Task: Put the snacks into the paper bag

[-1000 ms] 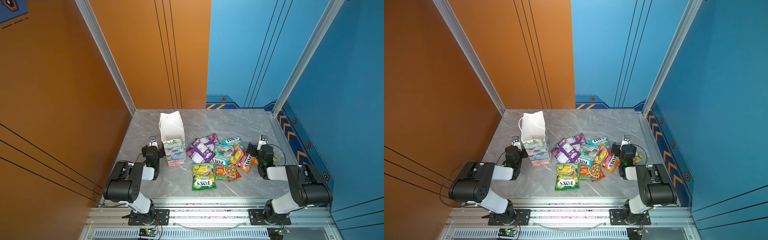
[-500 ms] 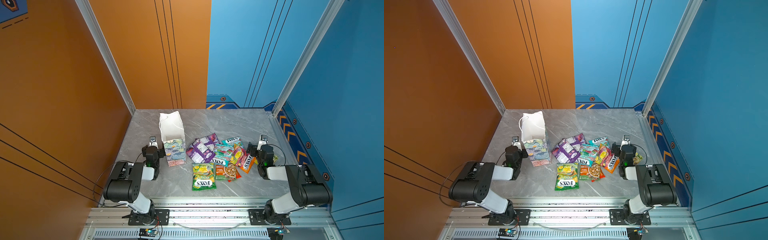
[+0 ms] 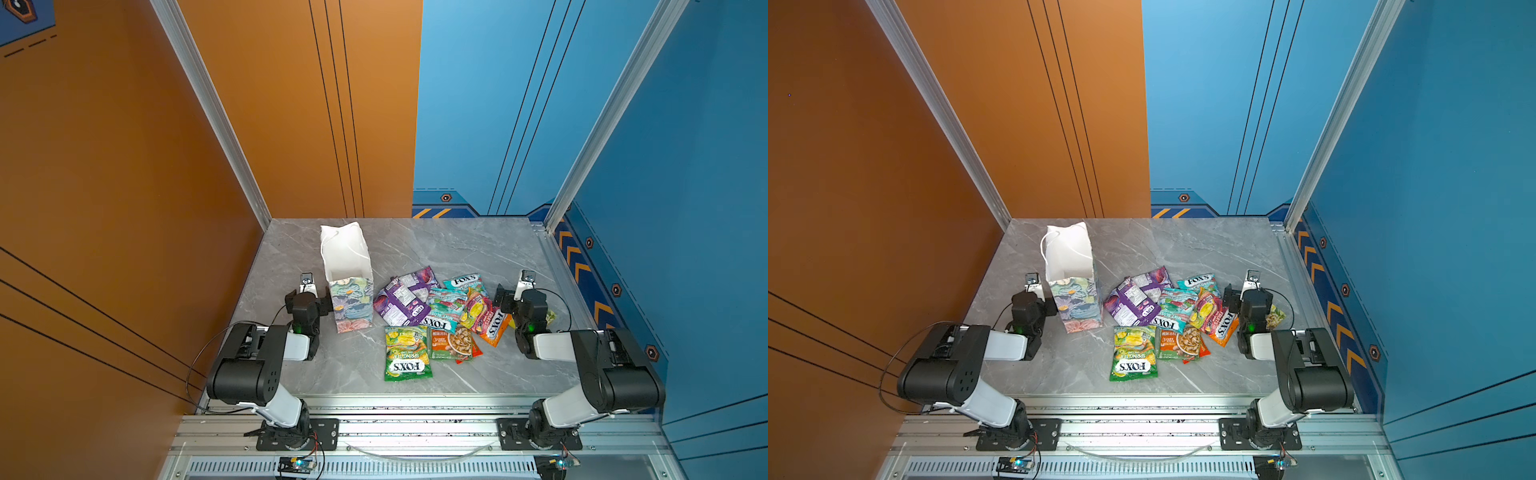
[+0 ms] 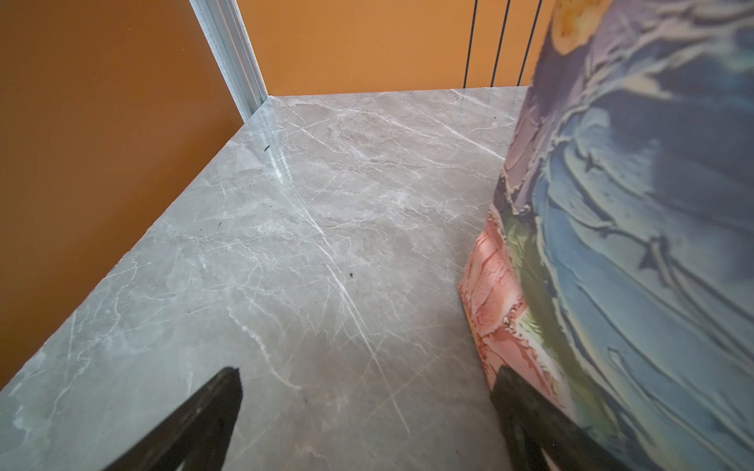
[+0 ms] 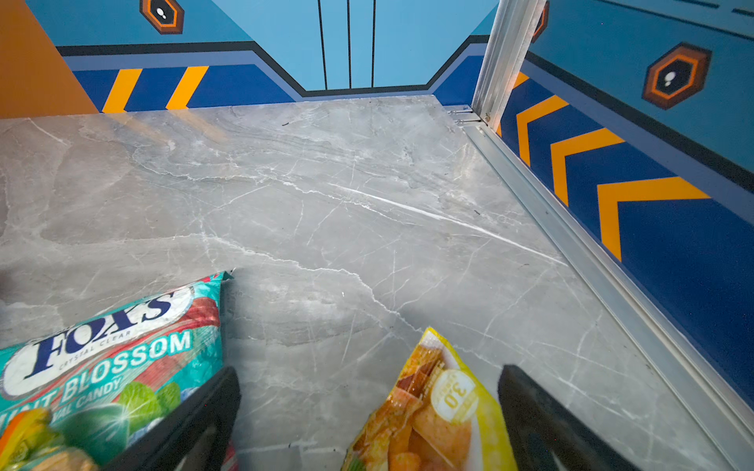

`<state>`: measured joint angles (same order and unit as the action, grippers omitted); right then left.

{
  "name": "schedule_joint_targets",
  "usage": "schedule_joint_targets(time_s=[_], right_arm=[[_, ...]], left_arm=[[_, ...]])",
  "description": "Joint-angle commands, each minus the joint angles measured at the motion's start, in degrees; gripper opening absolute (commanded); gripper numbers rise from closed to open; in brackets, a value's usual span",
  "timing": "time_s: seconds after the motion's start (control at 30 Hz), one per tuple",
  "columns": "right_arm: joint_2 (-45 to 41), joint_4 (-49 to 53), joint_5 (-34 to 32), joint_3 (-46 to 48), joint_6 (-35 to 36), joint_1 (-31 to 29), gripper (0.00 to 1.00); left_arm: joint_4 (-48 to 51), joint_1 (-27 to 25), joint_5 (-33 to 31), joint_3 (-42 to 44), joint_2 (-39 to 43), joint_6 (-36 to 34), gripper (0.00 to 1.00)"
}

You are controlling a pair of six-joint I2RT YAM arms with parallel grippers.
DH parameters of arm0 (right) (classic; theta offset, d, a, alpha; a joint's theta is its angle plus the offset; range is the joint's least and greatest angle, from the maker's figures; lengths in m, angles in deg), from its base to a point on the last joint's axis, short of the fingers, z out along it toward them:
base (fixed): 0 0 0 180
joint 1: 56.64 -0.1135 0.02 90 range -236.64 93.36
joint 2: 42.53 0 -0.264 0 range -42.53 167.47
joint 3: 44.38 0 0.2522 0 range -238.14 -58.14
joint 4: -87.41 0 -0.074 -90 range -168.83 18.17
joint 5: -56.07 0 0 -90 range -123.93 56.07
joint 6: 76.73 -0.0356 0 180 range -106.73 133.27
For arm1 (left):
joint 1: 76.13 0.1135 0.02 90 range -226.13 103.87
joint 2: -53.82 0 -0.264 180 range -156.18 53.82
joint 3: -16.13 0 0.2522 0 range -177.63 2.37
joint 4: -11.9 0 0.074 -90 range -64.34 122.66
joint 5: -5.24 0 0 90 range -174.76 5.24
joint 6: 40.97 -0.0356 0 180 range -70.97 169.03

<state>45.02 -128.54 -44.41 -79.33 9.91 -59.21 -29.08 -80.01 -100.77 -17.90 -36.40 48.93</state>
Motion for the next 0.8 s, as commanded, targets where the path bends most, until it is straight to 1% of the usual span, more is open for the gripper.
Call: schedule_joint_targets(time_s=[0.0, 0.03, 0.1, 0.17, 0.23, 0.27, 0.33, 0.4, 0.43, 0.47, 0.5, 0.53, 0.57, 0.6, 0.63, 0.67, 0.77], right_arm=[[-0.12, -0.21, 0.31, -0.40, 0.54, -0.16, 1.00], [-0.56, 0.04, 1.11, -0.55, 0.54, -0.03, 1.00], [-3.20, 5.59, 1.64, -2.27, 0.39, 0.19, 1.00], [-7.06, 18.10, -0.46, -7.13, -1.12, 0.12, 1.00], [-9.39, 29.49, -2.59, -12.50, -4.37, -0.28, 1.00], [-10.59, 33.44, -3.18, -14.74, -7.49, -0.41, 1.00], [-12.36, 37.96, -4.76, -17.59, -15.62, -0.18, 1.00], [-14.14, 43.60, -3.01, -20.32, -24.36, 1.28, 1.00], [-14.75, 45.62, -1.61, -21.18, -27.96, 2.24, 1.00], [-15.06, 44.99, 0.72, -21.07, -29.49, 3.12, 1.00], [-15.19, 43.15, 4.58, -20.43, -30.47, 4.37, 1.00], [-14.94, 40.22, 9.21, -19.45, -30.72, 5.74, 1.00], [-14.50, 37.58, 12.72, -18.64, -31.59, 6.76, 1.00], [-14.04, 36.38, 14.36, -18.37, -32.78, 7.25, 1.00], [-13.57, 36.27, 15.21, -18.64, -33.99, 7.48, 1.00], [-13.18, 36.90, 15.60, -19.10, -34.72, 7.43, 1.00], [-12.70, 40.30, 15.84, -21.59, -35.01, 6.49, 1.00]], left_arm=[[-3.50, -1.73, -3.72, 1.26, 1.25, -1.18, 0.98], [-3.38, -2.41, -5.49, 1.41, 2.19, -1.50, 0.98], [-1.52, -2.97, -7.52, 1.81, 5.29, -1.57, 0.98], [2.84, -3.94, -10.19, 1.64, 10.15, -1.82, 0.98], [8.41, -4.95, -14.36, 0.76, 14.94, -1.21, 0.98], [12.79, -4.96, -16.25, 0.09, 17.59, 1.14, 0.98], [22.27, -3.94, -17.82, -1.14, 23.34, 8.74, 0.98], [30.08, -2.95, -19.70, -1.74, 28.66, 16.19, 0.98], [33.67, -2.58, -22.18, -1.85, 31.87, 22.06, 0.98], [37.83, -2.26, -23.78, -2.31, 34.89, 28.60, 0.98], [45.31, -1.83, -23.15, -3.47, 38.91, 34.10, 0.98], [48.70, -0.86, -19.10, -3.74, 42.68, 34.82, 0.98], [48.60, 0.36, -13.60, -3.01, 46.26, 34.00, 0.98], [48.17, 1.45, -9.80, -2.39, 49.19, 33.67, 0.98], [48.25, 2.71, -7.50, -2.02, 52.32, 34.42, 0.98], [49.73, 3.70, -6.70, -2.20, 54.85, 35.72, 0.98], [58.13, 8.31, -4.51, -5.56, 61.39, 38.29, 0.99]])
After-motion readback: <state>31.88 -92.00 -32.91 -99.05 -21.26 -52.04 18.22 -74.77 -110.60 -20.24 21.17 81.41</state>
